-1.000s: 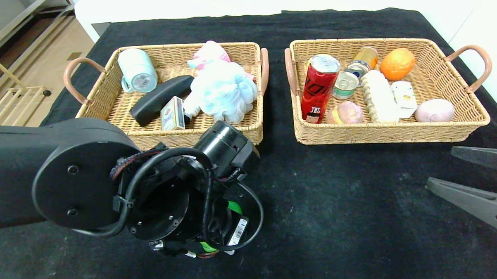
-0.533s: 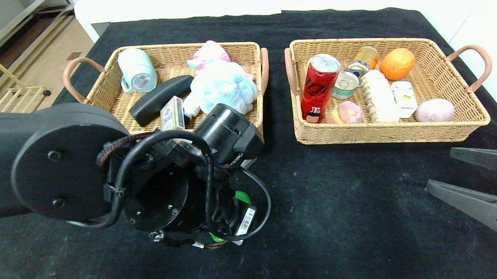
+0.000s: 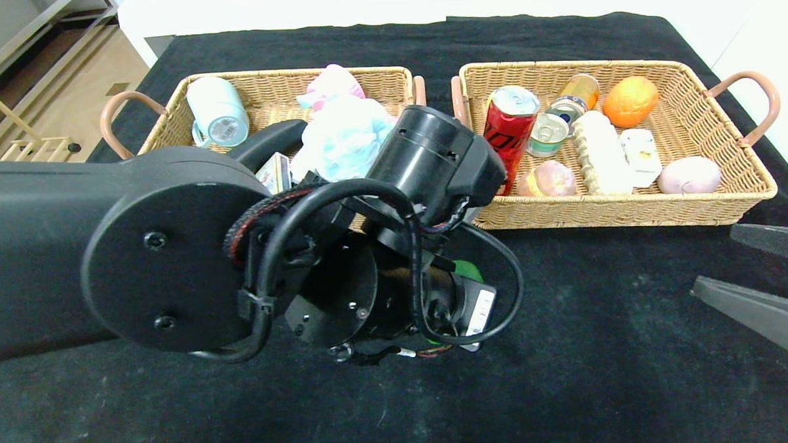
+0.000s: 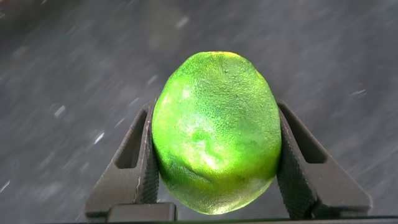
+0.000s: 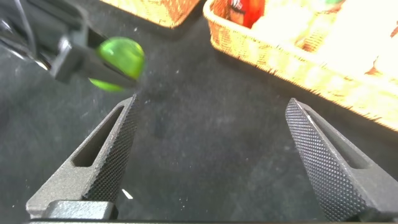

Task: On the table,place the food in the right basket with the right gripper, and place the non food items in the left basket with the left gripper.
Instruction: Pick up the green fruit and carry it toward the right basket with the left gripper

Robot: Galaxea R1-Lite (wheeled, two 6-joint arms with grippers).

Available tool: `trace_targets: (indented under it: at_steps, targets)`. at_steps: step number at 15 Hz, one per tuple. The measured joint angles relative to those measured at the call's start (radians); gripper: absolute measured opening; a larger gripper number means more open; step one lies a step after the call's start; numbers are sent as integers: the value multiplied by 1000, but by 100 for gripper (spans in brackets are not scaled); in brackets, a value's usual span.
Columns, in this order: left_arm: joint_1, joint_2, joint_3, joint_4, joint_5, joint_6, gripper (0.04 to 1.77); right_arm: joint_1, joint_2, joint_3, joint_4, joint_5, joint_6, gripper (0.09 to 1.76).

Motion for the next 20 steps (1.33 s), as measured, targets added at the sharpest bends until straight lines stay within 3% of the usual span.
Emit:
trace_targets:
  at_steps: [5,10,13,20]
  targets:
    - [-46,121,-168,2,0,13,107,-1,-110,-52,196,0,-48,171]
    - [-67,231,-273,-3,15,16,107,4,-144,-71,211,0,-49,171]
    - [-72,274,-296,-7,46,18,107,7,-134,-65,211,0,-50,171]
    - [-73,303,-307,-7,51,17,107,7,-112,-63,211,-2,-50,171]
